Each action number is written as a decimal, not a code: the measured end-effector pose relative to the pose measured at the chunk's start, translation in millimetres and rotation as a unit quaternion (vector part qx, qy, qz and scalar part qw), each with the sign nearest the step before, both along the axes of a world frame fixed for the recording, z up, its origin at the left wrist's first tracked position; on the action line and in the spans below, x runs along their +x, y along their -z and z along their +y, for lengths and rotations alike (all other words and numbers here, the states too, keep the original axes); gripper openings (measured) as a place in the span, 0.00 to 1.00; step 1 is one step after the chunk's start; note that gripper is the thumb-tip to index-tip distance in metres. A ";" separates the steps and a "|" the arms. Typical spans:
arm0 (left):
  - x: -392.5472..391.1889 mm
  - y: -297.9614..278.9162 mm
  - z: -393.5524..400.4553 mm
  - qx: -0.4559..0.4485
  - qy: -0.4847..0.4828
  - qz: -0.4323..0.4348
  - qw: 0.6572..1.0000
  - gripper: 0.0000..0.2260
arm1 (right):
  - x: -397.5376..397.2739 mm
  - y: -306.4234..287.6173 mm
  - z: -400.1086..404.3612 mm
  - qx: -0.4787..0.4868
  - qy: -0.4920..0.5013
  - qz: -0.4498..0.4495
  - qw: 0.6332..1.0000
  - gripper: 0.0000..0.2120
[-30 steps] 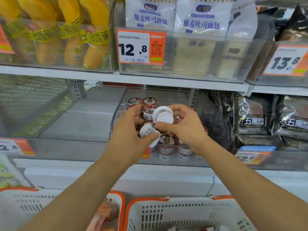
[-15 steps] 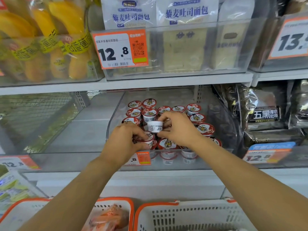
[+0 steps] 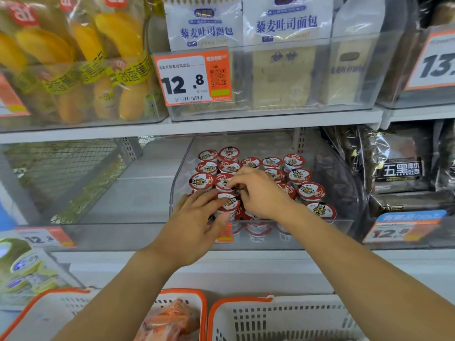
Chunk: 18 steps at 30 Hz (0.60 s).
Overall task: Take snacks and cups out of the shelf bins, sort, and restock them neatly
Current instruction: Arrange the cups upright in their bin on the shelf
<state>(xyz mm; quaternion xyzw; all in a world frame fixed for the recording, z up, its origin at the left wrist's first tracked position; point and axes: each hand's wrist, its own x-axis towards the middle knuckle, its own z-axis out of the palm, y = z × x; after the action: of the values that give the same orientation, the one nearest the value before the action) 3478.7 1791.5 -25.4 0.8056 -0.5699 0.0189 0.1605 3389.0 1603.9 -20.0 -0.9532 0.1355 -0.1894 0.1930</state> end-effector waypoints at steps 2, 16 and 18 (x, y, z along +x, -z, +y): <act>-0.8 1.7 0.5 0.000 0.000 -0.009 1.000 0.35 | -2.3 -0.5 0.1 -0.002 0.007 -0.002 1.000 0.23; 6.9 -13.9 -25.2 -0.139 -0.066 0.056 0.987 0.16 | -3.0 4.0 8.9 -0.024 -0.069 0.043 0.996 0.24; 13.0 -9.2 -34.2 -0.060 -0.070 0.031 0.995 0.26 | -4.5 5.1 7.2 -0.026 -0.067 0.043 0.997 0.26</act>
<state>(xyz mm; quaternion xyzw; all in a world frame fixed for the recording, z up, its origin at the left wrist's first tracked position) 3491.7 1757.4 -16.2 0.8328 -0.5048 0.0392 0.2239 3384.4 1611.1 -25.1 -0.9719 0.0750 -0.1386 0.1748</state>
